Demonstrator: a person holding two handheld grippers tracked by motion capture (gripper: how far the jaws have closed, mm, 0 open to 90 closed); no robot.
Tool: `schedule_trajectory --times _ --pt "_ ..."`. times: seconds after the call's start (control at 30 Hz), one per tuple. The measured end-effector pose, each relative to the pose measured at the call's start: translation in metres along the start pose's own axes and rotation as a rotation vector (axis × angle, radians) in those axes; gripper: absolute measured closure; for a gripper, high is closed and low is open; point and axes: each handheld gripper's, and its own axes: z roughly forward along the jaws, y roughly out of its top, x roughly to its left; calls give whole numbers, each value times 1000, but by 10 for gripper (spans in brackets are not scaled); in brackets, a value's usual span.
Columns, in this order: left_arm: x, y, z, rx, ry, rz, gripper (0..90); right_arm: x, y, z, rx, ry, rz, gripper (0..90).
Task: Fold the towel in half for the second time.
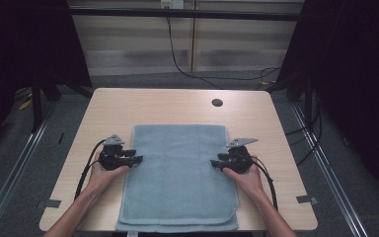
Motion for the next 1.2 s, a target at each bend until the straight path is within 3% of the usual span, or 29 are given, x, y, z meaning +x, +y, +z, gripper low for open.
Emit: schedule_trajectory --times 0.17,0.27,0.3,0.37,0.43,0.47,0.53,0.57,0.67,0.7,0.87,1.0,1.2 --pt "-16 -14 -16 22 -53 14 533 18 -14 -16 48 29 -17 540" --pt "-12 -6 -21 -5 -66 10 520 22 -12 -22 54 36 -37 515" --pt "-8 -1 -22 -35 -54 2 506 18 -9 -22 35 29 -46 502" --pt "-3 4 -21 -42 -41 -9 494 7 1 -21 -1 23 -9 475" --pt "12 18 -15 -75 4 -37 480 -6 13 -18 -48 2 7 475" --pt "17 21 -11 -73 2 -53 468 -12 18 -15 -60 -9 13 473" --pt "21 24 -8 -81 15 -59 457 -18 24 -11 -67 -18 15 468" --pt "28 29 -1 -68 33 -64 449 -29 34 -4 -74 -40 30 456" --pt "34 34 6 -70 28 -84 421 -39 42 5 -66 -61 32 450" --pt "38 37 10 -67 44 -90 415 -47 47 14 -54 -72 47 440" --pt "46 41 18 -72 67 -116 384 -56 46 31 -32 -101 63 412" --pt "51 44 23 -70 90 -125 375 -59 45 33 -35 -102 70 423" --pt "54 44 29 -37 102 -103 380 -67 47 31 -56 -124 76 421"
